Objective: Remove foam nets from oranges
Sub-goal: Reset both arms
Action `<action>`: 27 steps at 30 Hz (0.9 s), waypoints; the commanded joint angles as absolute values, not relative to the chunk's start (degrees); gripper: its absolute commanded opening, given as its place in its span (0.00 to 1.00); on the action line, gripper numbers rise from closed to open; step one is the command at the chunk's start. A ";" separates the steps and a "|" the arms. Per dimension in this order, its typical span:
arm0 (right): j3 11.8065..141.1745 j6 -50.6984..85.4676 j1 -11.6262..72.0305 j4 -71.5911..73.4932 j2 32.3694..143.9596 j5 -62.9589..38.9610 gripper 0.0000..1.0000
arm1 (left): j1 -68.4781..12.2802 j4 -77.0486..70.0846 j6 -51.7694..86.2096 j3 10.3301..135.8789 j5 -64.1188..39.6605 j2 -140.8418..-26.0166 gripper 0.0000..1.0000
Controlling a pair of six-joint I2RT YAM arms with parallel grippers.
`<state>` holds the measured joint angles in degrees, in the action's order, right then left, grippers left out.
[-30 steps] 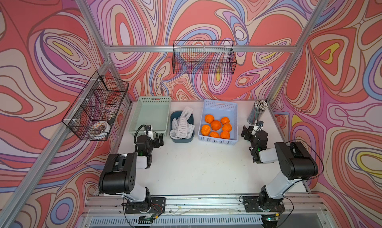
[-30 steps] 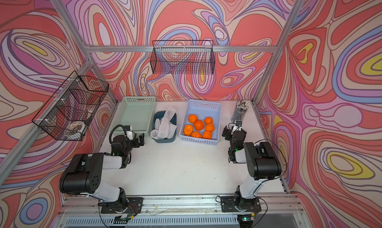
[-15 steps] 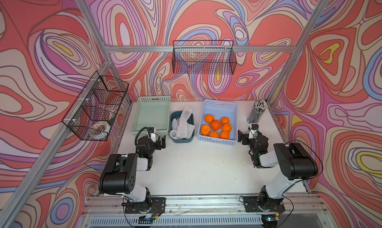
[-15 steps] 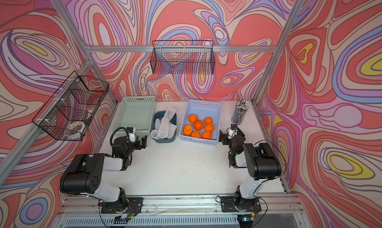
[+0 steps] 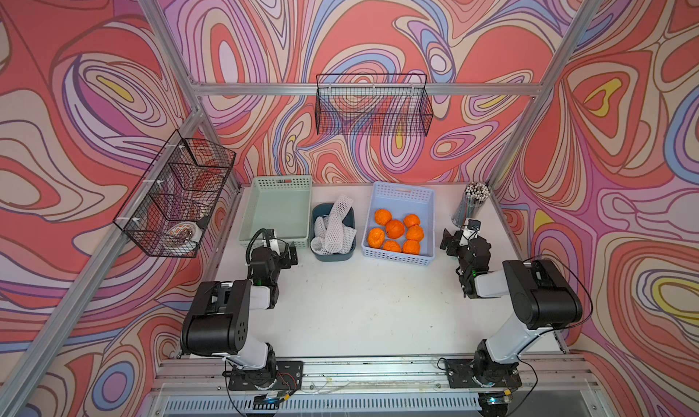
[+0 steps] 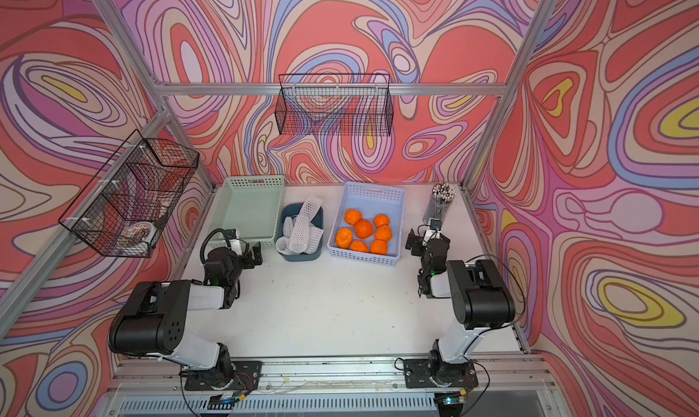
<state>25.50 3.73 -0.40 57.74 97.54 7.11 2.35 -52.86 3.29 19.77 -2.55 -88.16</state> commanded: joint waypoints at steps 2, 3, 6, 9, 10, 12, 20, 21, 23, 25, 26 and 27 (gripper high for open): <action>25.75 3.96 -0.40 56.63 97.47 8.00 0.98 | 2.40 -52.63 3.75 20.42 -1.89 -87.90 1.00; 25.73 4.00 -0.40 56.61 97.47 8.02 0.98 | 2.37 -52.65 3.70 20.40 -1.93 -87.96 1.00; 25.95 3.81 -0.35 56.30 97.49 8.08 0.98 | 2.35 -52.65 3.66 20.46 -1.91 -87.95 1.00; 25.70 3.78 -0.32 56.78 97.47 7.86 0.98 | 2.40 -52.82 3.67 20.31 -1.98 -87.95 1.00; 25.69 3.78 -0.34 56.78 97.47 7.78 0.98 | 2.37 -52.82 3.67 20.30 -1.99 -87.91 1.00; 25.98 3.88 -0.36 56.35 97.73 7.64 0.98 | 2.36 -52.87 3.68 20.27 -1.94 -87.93 1.00; 25.68 3.78 -0.31 56.67 97.47 7.73 0.98 | 2.37 -52.56 3.55 20.40 -1.98 -87.94 1.00; 25.81 3.78 -0.39 56.60 97.47 7.77 0.98 | 2.37 -52.56 3.56 20.47 -1.94 -87.89 1.00; 25.75 3.78 -0.34 56.61 97.47 7.77 0.98 | 2.37 -52.56 3.58 20.45 -2.02 -87.92 1.00; 25.76 3.77 -0.34 56.60 97.47 7.75 0.98 | 2.37 -52.49 3.51 20.53 -2.20 -87.90 1.00; 25.75 3.78 -0.43 56.60 97.47 7.79 0.98 | 2.39 -52.08 3.08 20.72 -3.22 -87.98 1.00; 25.75 3.78 -0.35 56.61 97.47 7.72 0.98 | 2.37 -51.24 2.06 21.25 -5.51 -87.99 1.00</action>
<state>25.50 3.73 -0.40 56.75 97.54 7.20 2.35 -52.16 3.18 19.84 -3.01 -88.16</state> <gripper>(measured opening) 0.983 0.999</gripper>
